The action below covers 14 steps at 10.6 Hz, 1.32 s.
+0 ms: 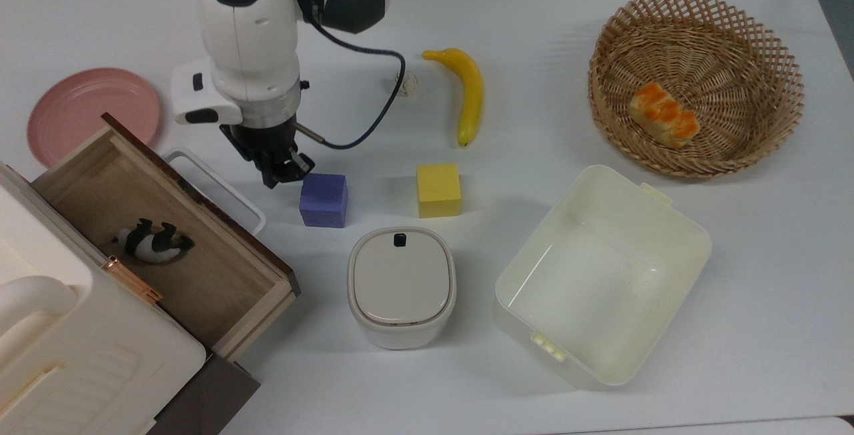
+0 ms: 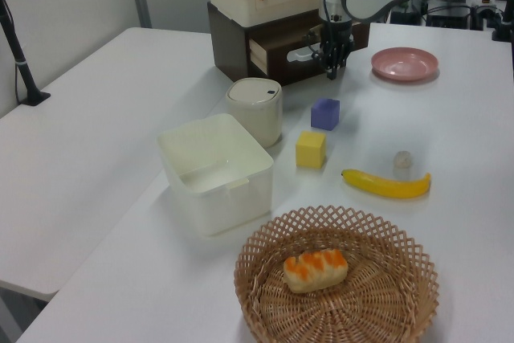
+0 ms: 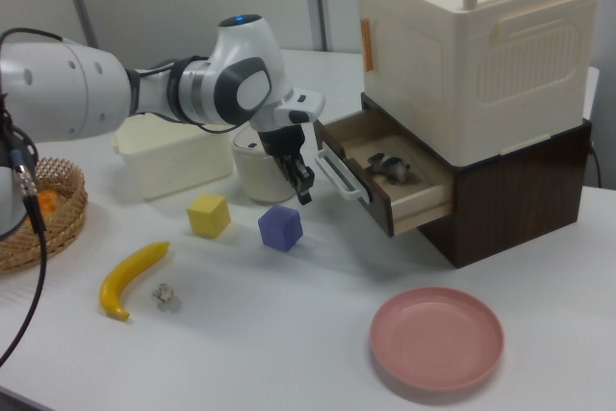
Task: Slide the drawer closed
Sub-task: 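Move the gripper toward the open drawer's white handle, then push the drawer front with the gripper into the wooden unit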
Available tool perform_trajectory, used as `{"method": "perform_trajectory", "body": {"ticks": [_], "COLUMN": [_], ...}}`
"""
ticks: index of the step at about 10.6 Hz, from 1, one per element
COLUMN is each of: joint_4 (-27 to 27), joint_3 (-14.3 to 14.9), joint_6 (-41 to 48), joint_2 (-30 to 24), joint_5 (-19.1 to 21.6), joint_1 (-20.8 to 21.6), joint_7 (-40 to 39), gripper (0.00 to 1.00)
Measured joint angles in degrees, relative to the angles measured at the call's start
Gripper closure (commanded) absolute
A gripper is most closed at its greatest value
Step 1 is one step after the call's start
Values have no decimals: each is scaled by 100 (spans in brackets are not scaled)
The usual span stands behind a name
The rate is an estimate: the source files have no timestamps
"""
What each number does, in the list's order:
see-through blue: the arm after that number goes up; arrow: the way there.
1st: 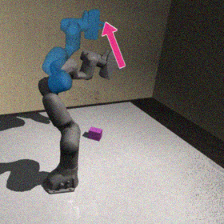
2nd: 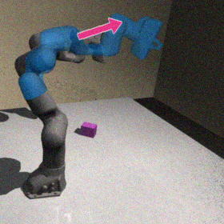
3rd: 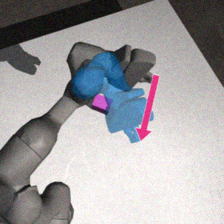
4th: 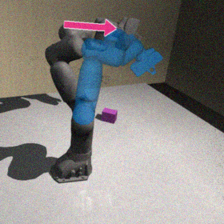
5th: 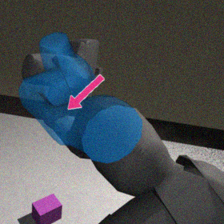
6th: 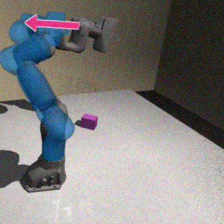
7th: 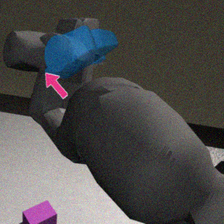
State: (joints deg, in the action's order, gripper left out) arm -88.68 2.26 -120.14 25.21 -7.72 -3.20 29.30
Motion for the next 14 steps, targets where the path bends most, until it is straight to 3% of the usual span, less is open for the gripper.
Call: {"method": "perform_trajectory", "body": {"ticks": [5, 9, 14], "joint_4": [402, 426, 827], "joint_3": [36, 336, 524], "joint_6": [-742, -1584, -2263], "joint_2": [442, 649, 1072], "joint_5": [-180, -209, -279], "joint_1": [-195, -200, -200], "joint_7": [175, 289, 322], "gripper": [100, 100, 100]}}
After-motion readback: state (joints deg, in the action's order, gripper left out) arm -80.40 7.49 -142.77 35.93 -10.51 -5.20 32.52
